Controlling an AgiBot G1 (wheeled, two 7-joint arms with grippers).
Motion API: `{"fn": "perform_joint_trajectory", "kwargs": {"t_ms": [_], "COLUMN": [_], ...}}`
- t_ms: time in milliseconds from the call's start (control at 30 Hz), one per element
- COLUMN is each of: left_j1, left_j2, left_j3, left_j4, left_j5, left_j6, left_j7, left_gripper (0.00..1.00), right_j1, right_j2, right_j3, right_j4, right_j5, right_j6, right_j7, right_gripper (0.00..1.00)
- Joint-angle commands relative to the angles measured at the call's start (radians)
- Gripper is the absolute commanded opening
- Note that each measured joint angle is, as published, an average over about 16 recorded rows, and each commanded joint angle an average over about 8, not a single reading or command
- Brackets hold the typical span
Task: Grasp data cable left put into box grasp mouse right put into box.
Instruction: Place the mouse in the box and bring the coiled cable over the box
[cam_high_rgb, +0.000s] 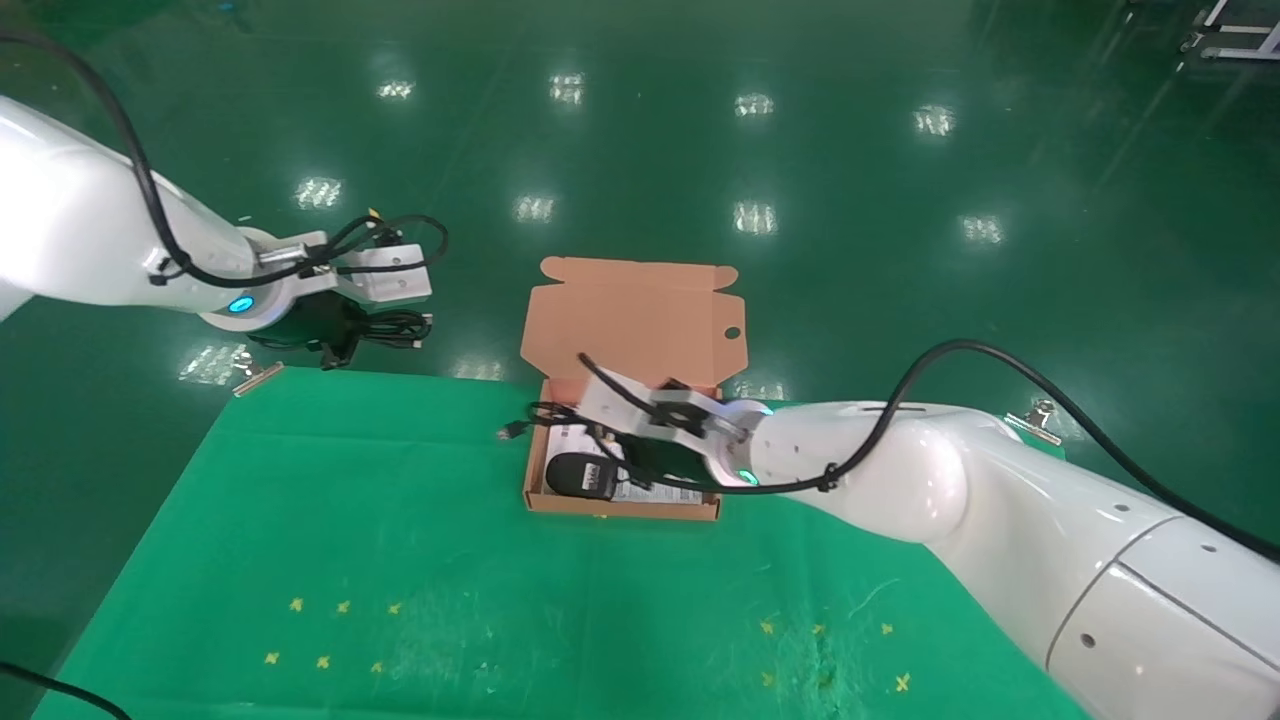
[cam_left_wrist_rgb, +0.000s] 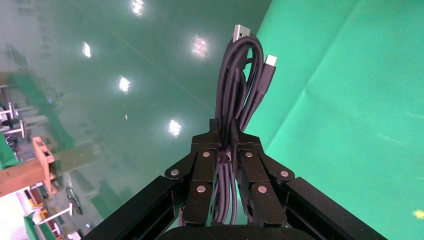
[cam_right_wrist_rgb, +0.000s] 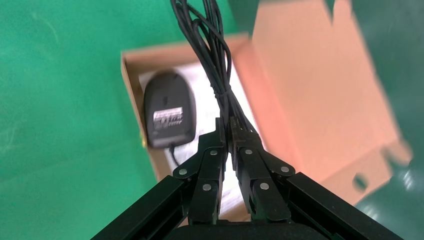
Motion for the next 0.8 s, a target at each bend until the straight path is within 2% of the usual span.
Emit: {"fn": "perform_joint_trajectory", "kwargs": {"t_ms": [33, 233, 267, 567, 800], "left_j1": [0.000, 0.001, 0.001, 0.001, 0.016], "left_j2": [-0.002, -0.003, -0.004, -0.004, 0.007], "left_j3": [0.000, 0.001, 0.001, 0.001, -0.001], "left_j4": [-0.004, -0.011, -0.011, -0.011, -0.016], "left_j5": [0.002, 0.004, 0.004, 0.005, -0.003], "left_j6": [0.001, 0.002, 0.002, 0.002, -0.018], "left_j7": [-0.004, -0.007, -0.007, -0.007, 0.003], "left_gripper": [0.00, 0.00, 0.00, 0.00, 0.00], "right_j1": [0.003, 0.023, 0.024, 0.026, 0.029], "right_j2": [0.000, 0.000, 0.000, 0.002, 0.039], "right_j3": [-0.026, -0.070, -0.073, -0.070, -0.063], "right_j4": [-0.027, -0.037, -0.037, -0.035, 0.003], "right_j5": [0.004, -0.008, -0.008, -0.009, -0.007], "right_j6": [0.010, 0.024, 0.025, 0.025, 0.037], "right_j7": [0.062, 0.123, 0.125, 0.122, 0.118], "right_gripper": [0.16, 0.91, 1.00, 1.00, 1.00]}}
